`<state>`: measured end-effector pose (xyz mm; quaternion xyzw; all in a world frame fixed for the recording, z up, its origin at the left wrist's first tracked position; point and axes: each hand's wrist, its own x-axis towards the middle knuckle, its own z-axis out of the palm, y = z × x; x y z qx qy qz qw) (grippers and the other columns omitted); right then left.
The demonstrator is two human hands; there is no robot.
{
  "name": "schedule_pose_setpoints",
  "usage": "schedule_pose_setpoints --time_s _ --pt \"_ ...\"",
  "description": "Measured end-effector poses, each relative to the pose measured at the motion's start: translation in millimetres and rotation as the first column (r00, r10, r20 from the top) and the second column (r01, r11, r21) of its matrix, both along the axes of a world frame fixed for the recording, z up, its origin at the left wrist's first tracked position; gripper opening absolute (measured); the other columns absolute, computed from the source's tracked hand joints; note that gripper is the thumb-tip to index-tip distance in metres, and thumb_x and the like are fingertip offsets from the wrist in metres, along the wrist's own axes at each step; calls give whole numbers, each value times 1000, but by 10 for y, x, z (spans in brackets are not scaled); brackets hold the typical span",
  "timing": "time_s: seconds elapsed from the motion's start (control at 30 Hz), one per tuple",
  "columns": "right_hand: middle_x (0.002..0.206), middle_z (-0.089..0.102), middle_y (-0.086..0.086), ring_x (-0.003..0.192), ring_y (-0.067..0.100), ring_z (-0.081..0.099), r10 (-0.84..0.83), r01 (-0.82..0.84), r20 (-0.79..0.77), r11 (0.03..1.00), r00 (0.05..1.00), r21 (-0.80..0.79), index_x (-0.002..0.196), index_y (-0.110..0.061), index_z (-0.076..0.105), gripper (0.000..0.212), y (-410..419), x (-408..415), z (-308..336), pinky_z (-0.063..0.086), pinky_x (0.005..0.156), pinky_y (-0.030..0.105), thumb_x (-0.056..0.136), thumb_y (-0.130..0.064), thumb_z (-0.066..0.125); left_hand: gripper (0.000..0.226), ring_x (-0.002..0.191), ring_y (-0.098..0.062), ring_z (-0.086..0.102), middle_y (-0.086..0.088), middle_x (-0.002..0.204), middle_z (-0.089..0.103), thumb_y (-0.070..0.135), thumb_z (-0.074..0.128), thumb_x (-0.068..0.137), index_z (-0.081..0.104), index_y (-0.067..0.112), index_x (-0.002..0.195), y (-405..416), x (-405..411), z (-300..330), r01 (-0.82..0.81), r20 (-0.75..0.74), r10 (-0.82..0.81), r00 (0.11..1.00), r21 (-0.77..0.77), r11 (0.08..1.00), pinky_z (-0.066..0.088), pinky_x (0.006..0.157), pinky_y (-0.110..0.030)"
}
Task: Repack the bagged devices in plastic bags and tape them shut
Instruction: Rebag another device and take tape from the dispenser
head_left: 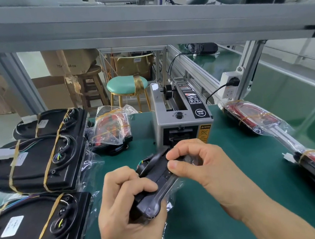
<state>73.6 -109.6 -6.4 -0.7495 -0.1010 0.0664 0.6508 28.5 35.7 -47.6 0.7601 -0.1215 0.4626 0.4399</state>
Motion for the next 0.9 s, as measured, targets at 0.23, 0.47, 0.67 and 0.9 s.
schedule_pose_setpoints --time_s 0.23,0.47,0.67,0.9 --pt "89 64 -17 74 -2 60 -35 42 70 994 997 -102 86 -37 71 16 63 17 -5 44 69 10 76 -28 78 26 79 -10 53 -9 83 50 11 78 58 61 16 77 56 19 -8 -3 12 3 1000 -40 999 43 64 -19" --pt "124 60 -26 120 -6 53 276 -279 -74 960 958 -32 126 -56 45 77 -308 65 -95 41 99 18 58 -57 80 45 60 -18 65 -12 77 67 0 77 33 69 24 70 106 124 96 173 12 -395 919 -911 374 54 55 -31" --pt "106 71 -11 94 8 69 267 -257 12 938 964 -234 117 -43 58 65 -519 -87 -147 50 81 15 60 -30 87 41 74 -22 65 -6 85 72 -4 76 39 68 22 70 215 183 -96 242 56 -653 755 -950 197 54 64 -35" --pt "119 53 -29 105 -3 56 135 211 540 821 831 -530 120 -44 51 69 -561 -186 -201 40 87 6 59 -34 83 55 101 -26 62 -10 104 67 1 77 54 73 24 104 399 75 -100 281 -226 -486 844 -586 760 51 92 -33"
